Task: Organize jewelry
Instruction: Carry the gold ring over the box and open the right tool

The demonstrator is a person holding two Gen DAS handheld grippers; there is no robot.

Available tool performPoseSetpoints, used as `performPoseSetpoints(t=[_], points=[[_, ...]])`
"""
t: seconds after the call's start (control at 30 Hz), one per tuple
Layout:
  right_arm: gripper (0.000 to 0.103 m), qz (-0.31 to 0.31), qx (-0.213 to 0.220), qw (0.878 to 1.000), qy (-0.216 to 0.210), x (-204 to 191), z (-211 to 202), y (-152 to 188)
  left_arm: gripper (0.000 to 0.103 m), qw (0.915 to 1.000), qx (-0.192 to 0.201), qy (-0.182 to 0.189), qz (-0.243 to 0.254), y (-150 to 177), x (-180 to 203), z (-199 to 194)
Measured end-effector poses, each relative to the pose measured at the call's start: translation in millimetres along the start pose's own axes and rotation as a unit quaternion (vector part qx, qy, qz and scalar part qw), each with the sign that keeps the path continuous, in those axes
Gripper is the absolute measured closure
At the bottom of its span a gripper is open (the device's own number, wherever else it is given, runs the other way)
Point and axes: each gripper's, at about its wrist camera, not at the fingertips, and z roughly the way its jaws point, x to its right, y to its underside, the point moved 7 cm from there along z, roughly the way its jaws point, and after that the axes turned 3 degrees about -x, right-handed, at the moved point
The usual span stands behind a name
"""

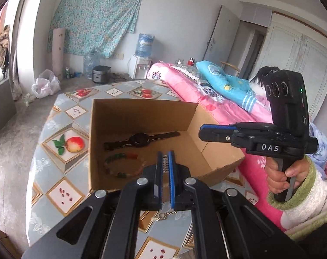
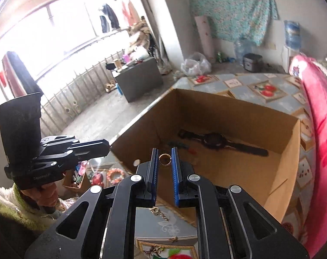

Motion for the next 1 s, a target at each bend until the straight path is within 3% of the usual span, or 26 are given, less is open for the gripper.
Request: performPoseSetpoints(t=[0.17,0.33,0.6,0.87,1.0], points=[[0.093,0.107,-0.111,0.988,0.016,59,52,9,0.099,0.9909,-0.108,0.049,-0.063,-22,-4,77],[0.093,0.153,-0.159,0.975,0.016,86,81,12,0.099,0.9776,-0.176,0.057,-0.100,-29,-6,134],[0.087,0.168,-0.141,0.975,0.021,95,84,2,0.099,0.9711,-0.208,0.030,-0.114,-36,-3,168],[0.085,0.162,-0.103,0.981,0.032,98,70,0,0.098,0.9739,-0.199,0.015,-0.109,-35,-7,170],[0.084,0.161,-0.080,0.983,0.040,99,56,0,0.092,0.9753,-0.194,0.003,-0.106,-35,-10,168]])
